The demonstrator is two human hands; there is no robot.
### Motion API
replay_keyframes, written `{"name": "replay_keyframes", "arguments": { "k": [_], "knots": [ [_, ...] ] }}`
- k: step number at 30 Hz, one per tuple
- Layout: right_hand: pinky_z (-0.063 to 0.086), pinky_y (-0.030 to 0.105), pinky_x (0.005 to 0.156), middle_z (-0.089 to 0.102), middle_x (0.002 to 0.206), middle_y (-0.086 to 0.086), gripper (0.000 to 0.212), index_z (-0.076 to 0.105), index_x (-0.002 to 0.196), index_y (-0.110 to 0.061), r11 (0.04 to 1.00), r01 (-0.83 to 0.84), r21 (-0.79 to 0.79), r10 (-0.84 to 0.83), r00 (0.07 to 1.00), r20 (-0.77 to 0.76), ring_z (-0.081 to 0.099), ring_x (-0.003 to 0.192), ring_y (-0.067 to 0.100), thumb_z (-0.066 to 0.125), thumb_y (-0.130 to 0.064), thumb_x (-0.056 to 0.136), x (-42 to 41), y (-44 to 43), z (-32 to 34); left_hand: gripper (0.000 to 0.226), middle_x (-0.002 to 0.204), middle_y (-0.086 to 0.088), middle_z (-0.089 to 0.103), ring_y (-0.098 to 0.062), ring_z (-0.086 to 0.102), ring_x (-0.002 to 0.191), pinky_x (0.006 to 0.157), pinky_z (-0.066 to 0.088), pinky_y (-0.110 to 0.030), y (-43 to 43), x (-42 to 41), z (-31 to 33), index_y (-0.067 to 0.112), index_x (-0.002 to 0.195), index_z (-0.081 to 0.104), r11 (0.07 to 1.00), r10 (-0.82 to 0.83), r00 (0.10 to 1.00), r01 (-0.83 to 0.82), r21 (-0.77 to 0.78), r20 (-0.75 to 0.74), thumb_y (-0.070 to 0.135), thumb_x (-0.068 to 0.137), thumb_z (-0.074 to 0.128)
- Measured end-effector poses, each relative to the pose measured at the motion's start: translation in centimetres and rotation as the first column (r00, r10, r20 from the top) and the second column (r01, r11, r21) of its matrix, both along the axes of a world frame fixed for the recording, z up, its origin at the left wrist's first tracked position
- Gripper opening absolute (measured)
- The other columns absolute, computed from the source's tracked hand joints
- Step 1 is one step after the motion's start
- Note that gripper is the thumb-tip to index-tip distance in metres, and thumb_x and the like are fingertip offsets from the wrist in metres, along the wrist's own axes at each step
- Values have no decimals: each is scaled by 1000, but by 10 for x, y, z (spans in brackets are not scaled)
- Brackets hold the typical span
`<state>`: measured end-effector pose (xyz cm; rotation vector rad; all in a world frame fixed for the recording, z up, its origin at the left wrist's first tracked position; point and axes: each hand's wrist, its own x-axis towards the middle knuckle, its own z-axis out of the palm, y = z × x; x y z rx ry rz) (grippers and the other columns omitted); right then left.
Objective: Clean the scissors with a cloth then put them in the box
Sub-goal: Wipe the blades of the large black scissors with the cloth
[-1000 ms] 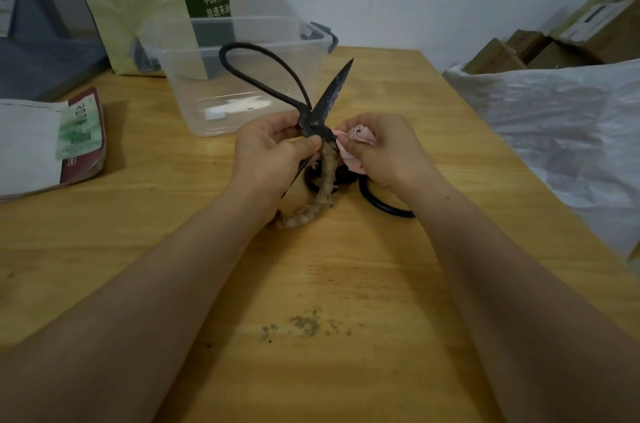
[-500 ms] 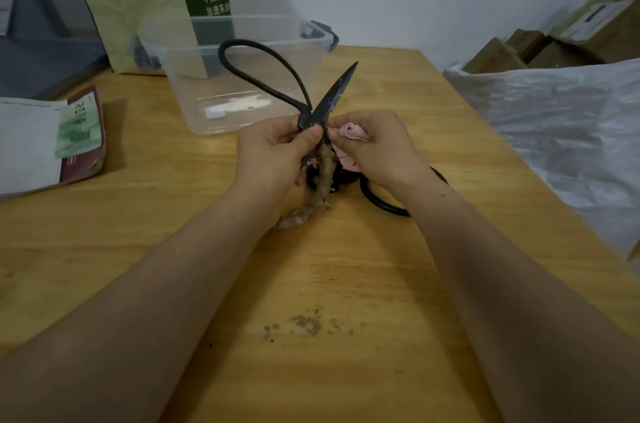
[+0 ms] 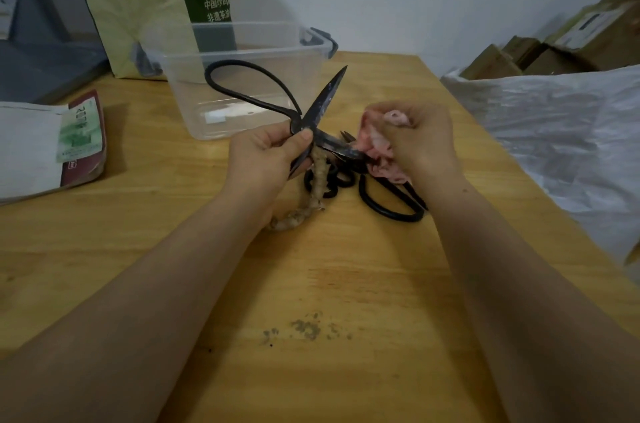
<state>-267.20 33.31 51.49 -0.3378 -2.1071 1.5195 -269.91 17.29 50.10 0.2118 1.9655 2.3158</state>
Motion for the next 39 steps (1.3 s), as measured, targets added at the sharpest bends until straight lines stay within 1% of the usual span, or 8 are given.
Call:
{"name": "replay_keyframes", "arguments": {
  "k": [6, 9, 12, 15, 20, 29, 35, 39],
  "knots": [
    [52, 23, 79, 61, 97, -6, 27, 60, 119, -17, 974, -112, 196, 103, 993, 53, 59, 88, 3, 49, -30, 97, -4, -31, 2, 14, 73, 7, 73, -3, 68, 70, 66, 54, -16, 1, -1, -1, 18, 85, 70, 1000, -2, 999, 2, -5, -46, 7, 88, 62],
    [46, 20, 65, 61, 104, 5, 34, 57, 114, -20, 968, -227, 108, 203, 959, 197, 57, 76, 4, 43, -42, 94, -1, -35, 7, 14, 74, 5, 73, -4, 68, 71, 66, 54, -16, 2, 1, -1, 16, 86, 71, 1000, 7, 999, -7, 14, -45, 5, 88, 62],
    [41, 17, 41, 65, 100, 10, 34, 57, 127, -18, 965, -262, 13, 247, 921, 300, 52, 61, 12, 38, -23, 100, 5, -26, 12, 14, 77, 5, 73, -5, 68, 71, 66, 54, -16, 3, 2, -1, 16, 88, 71, 1000, 15, 998, -15, 9, -62, 5, 88, 62],
    [56, 23, 67, 61, 122, 21, 35, 55, 130, -9, 949, -314, -36, 315, 931, 187, 67, 79, 20, 44, -2, 98, 8, -24, 7, 15, 78, 5, 74, -5, 68, 72, 65, 54, -16, 3, 2, -1, 17, 89, 72, 1000, 28, 998, -27, 15, -61, 6, 87, 63],
    [33, 5, 35, 65, 85, 7, 25, 65, 114, -3, 967, -249, -52, 250, 968, 34, 52, 40, -7, 62, -7, 90, 5, -20, 6, 16, 77, 6, 73, -5, 68, 72, 65, 54, -15, 2, 1, 0, 19, 86, 71, 999, 14, 998, -12, 30, -55, 6, 87, 63],
    [59, 33, 63, 68, 85, 9, 23, 66, 114, -6, 948, -290, 130, 280, 956, 87, 64, 65, 22, 60, -9, 92, -4, -28, -5, 13, 82, -5, 74, -14, 69, 75, 75, 58, -25, 1, 0, -1, 11, 88, 72, 998, 28, 998, -25, 57, -54, 3, 87, 61],
    [45, 15, 51, 57, 86, 39, 13, 68, 88, -5, 946, -319, 61, 316, 947, 60, 54, 64, 29, 55, -6, 93, 8, -22, -4, 12, 73, 3, 74, -6, 68, 68, 64, 55, -16, 1, 0, -1, 9, 88, 71, 994, 57, 998, -53, 100, -29, 1, 87, 61],
    [54, 20, 58, 69, 81, 5, 20, 70, 107, -7, 965, -243, 97, 241, 970, 33, 61, 65, 11, 62, -16, 91, -6, -26, -9, 13, 83, 0, 74, -8, 69, 76, 68, 54, -16, 1, 0, -1, 10, 92, 71, 994, 69, 995, -62, 95, -75, 2, 88, 61]
  ]
}}
